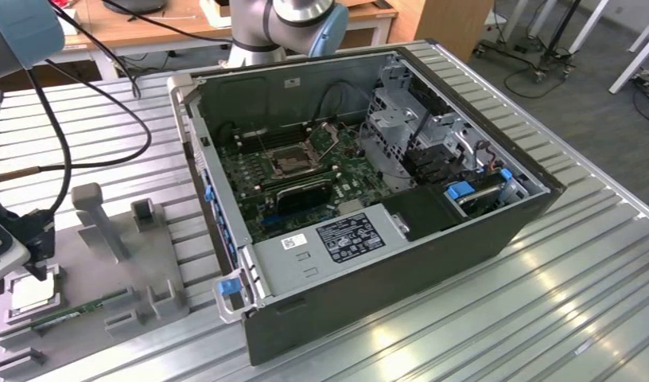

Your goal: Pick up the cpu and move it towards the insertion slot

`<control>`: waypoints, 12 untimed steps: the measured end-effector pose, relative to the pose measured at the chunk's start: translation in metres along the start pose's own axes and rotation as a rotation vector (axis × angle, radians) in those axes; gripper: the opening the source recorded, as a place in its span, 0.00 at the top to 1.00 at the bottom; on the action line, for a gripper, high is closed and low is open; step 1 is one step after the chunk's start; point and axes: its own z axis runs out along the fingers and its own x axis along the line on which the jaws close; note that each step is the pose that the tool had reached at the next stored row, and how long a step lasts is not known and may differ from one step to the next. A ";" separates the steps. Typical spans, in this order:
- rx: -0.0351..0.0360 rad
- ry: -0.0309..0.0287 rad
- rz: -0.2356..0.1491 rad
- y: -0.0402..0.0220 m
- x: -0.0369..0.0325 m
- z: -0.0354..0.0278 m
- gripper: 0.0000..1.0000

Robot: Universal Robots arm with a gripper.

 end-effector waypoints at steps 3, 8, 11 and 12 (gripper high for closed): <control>0.0000 0.0000 0.000 0.0000 0.0000 0.0001 0.47; 0.0000 0.0000 0.000 0.0000 0.0000 0.0001 0.35; 0.0000 0.0001 0.000 0.0000 0.0000 0.0002 0.35; 0.0000 0.0000 0.000 0.0000 0.0000 0.0004 0.35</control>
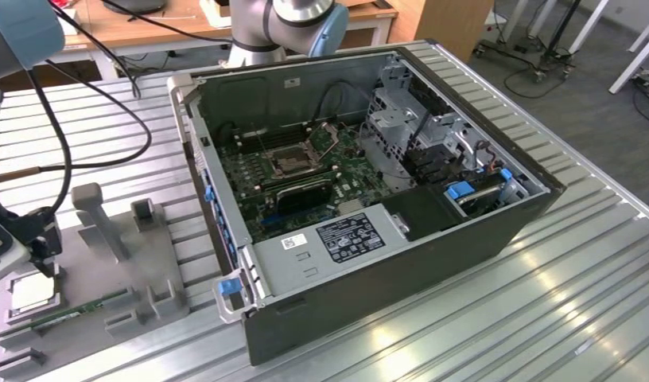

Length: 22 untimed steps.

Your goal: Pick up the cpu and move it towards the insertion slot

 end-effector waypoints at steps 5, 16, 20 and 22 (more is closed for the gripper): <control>0.0000 -0.0001 0.000 0.0000 0.0000 0.0011 0.35; -0.0001 -0.0002 0.000 -0.0001 0.0000 0.0032 0.35; -0.0001 -0.0001 0.000 -0.0002 0.0000 0.0050 0.35; -0.0001 -0.0001 0.000 -0.0002 0.0000 0.0063 0.35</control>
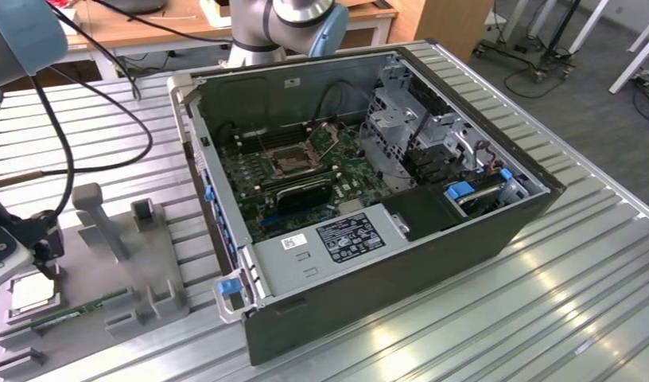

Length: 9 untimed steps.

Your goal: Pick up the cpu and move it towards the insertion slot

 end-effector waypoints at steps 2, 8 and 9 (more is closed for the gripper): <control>0.0000 0.0001 0.000 -0.0001 0.0000 0.0016 0.35; 0.0001 0.0001 0.000 -0.0003 0.0000 0.0072 0.35; 0.0001 0.0001 0.000 -0.0003 0.0000 0.0082 0.35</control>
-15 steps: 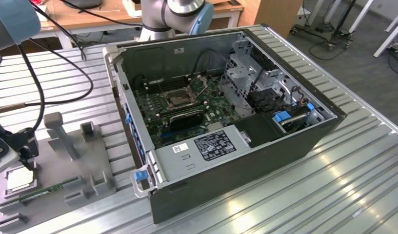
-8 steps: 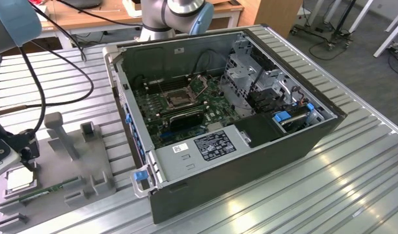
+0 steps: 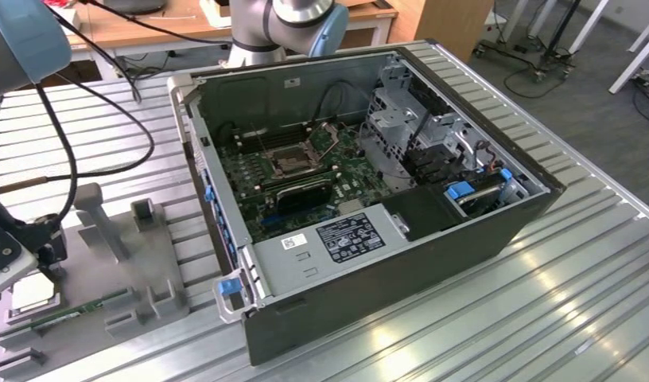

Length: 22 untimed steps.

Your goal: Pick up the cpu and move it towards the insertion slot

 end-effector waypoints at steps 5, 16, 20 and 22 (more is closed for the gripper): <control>0.0001 0.0001 0.000 -0.0002 0.0000 0.0042 0.35; 0.0000 0.0000 0.000 -0.0003 0.0000 0.0088 0.35; 0.0000 0.0001 0.000 -0.0004 0.0000 0.0102 0.35; 0.0001 0.0001 0.000 -0.0005 0.0000 0.0116 0.35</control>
